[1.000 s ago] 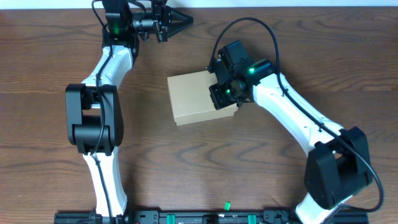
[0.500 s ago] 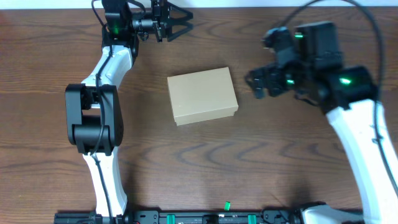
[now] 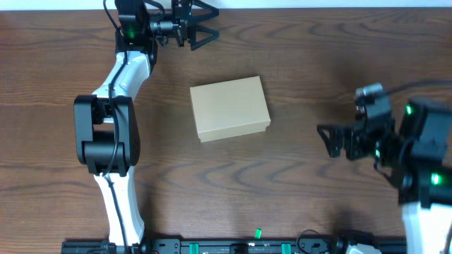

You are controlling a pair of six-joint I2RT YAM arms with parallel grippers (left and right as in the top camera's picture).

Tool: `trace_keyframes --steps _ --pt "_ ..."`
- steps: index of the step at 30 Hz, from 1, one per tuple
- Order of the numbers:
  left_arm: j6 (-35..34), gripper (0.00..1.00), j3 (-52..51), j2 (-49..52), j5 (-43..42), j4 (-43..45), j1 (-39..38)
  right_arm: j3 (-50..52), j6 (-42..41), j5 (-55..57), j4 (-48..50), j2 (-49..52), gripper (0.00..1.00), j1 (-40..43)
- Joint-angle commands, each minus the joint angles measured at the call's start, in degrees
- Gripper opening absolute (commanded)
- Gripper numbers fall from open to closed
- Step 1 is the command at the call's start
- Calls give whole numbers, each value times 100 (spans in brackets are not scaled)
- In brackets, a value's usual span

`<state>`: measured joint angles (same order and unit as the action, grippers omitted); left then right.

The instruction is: Pack container

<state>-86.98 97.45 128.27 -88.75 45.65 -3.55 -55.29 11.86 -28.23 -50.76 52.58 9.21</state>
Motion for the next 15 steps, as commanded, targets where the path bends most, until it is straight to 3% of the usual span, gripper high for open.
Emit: trace_keyframes --steps 1,8,15 --pt "66 96 120 94 -114 109 20 549 -278 -330 122 -669 99 249" --pt "68 96 120 94 -111 136 20 1504 -870 -83 343 -1805 99 546" --pt "164 96 120 94 -111 136 22 1679 -905 597 302 -1921 99 549"
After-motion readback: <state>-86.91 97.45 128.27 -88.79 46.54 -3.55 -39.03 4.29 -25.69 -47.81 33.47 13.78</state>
